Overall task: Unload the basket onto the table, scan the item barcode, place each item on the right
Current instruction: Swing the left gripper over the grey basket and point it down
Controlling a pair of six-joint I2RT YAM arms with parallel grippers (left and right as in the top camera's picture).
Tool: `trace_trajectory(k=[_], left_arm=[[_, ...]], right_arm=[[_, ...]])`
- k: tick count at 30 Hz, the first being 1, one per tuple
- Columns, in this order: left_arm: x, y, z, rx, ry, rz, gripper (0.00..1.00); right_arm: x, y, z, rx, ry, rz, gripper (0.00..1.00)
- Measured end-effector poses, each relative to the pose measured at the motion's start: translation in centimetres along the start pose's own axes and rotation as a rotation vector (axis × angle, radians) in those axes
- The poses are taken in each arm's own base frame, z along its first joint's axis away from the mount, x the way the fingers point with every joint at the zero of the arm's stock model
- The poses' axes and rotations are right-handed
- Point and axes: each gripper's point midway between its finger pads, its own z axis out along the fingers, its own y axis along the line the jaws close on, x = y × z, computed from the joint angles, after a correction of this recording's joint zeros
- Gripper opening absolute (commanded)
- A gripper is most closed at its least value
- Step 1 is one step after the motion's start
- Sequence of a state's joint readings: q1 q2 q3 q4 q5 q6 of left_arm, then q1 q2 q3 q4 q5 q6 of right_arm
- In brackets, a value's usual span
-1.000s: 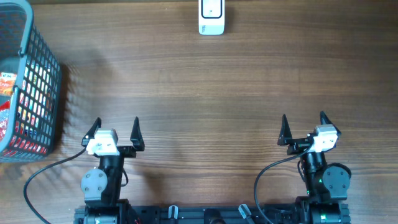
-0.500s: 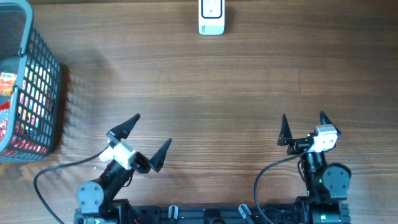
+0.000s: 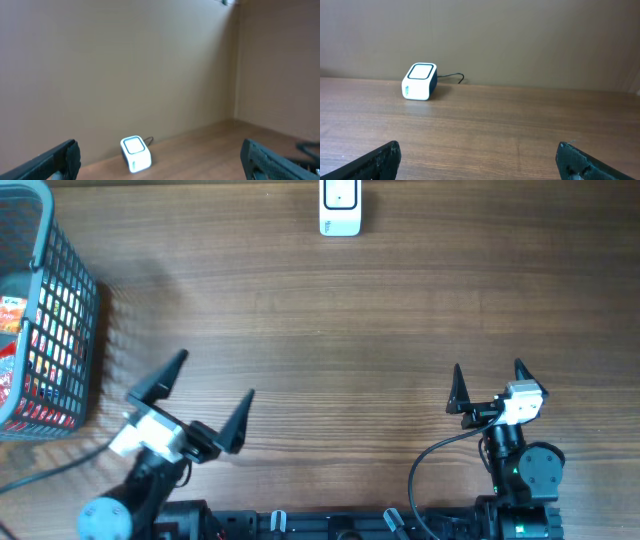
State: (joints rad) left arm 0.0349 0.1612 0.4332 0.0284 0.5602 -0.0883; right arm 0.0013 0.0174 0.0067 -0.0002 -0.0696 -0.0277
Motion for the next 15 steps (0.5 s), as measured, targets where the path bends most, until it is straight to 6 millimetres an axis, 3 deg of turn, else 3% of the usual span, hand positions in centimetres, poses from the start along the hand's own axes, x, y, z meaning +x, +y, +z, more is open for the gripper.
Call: trace_trajectory(k=[5,10,13,15], left_arm=[[-3.2,-0.8,1.8,0.079,0.041,-0.018,1.00],[-4.2,-1.0,3.2,0.142,0.030,-0.001,1.00],[-3.8,0.1,4.0,0.092,0.122,-0.067,1.00],[-3.3,2.3,4.8,-0.027,0.265,-0.157,1.00]], right_arm=[[0.0,0.0,0.0,0.000,0.000,0.000,1.00],[0.0,0.0,0.0,0.000,0.000,0.000,1.00],[0.0,0.0,0.0,0.000,0.001,0.000,1.00],[0.0,0.0,0.0,0.000,0.000,0.000,1.00]])
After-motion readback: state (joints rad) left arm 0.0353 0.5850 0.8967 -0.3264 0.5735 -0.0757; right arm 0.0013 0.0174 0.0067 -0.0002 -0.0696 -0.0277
